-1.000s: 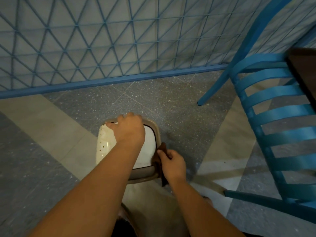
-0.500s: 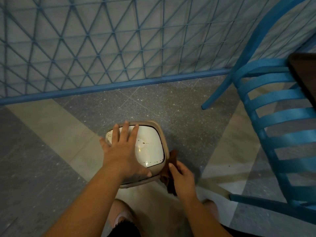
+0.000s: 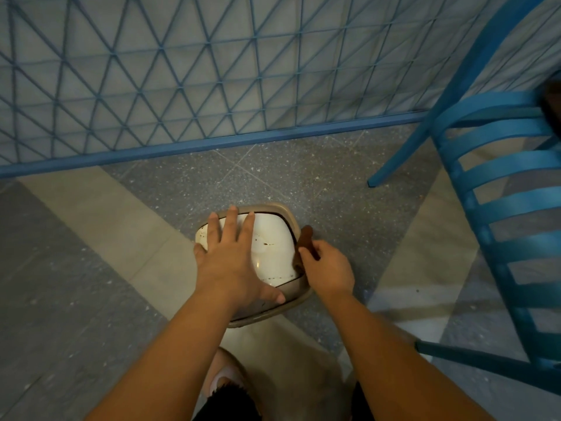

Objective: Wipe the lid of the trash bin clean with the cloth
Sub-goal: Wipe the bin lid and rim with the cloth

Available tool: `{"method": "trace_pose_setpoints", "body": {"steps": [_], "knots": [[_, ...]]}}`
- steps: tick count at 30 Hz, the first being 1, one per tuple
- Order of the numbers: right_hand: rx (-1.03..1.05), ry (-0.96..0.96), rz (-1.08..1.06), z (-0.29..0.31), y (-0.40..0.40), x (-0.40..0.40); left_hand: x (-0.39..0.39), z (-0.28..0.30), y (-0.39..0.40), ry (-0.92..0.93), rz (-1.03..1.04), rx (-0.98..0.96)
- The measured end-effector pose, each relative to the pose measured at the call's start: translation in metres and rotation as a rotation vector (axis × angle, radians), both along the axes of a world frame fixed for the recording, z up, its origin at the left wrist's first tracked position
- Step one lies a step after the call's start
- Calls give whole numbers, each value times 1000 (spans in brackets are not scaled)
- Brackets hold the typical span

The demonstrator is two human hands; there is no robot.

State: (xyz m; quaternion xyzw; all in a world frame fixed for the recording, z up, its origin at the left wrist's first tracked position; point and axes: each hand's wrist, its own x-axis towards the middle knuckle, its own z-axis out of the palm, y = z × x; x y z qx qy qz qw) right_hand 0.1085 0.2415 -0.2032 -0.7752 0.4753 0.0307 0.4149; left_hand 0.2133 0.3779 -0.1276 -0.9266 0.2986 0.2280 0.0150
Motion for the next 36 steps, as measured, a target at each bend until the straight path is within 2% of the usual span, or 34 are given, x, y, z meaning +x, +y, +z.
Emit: {"method": "trace_pose_setpoints", "body": {"steps": [5, 13, 16, 20, 24, 29, 31, 36], "knots": [[294, -112, -234, -8, 1, -24, -2, 3, -1, -18, -22, 11], [231, -172, -227, -6, 1, -2, -3, 2, -3, -13, 0, 20], [272, -265, -352, -7, 25, -26, -4, 0, 0, -15, 6, 7], [374, -260, -546, -10, 53, -47, -3, -1, 1, -13, -6, 0], [281, -247, -473, -5, 32, -33, -3, -1, -1, -12, -13, 11], [172, -87, -224, 0, 7, -14, -2, -3, 0, -19, -3, 14], [187, -105, -258, -2, 10, -22, -3, -4, 0, -18, -5, 3], [386, -264, -534, -6, 45, -49, -2, -3, -1, -16, 6, -5]]}}
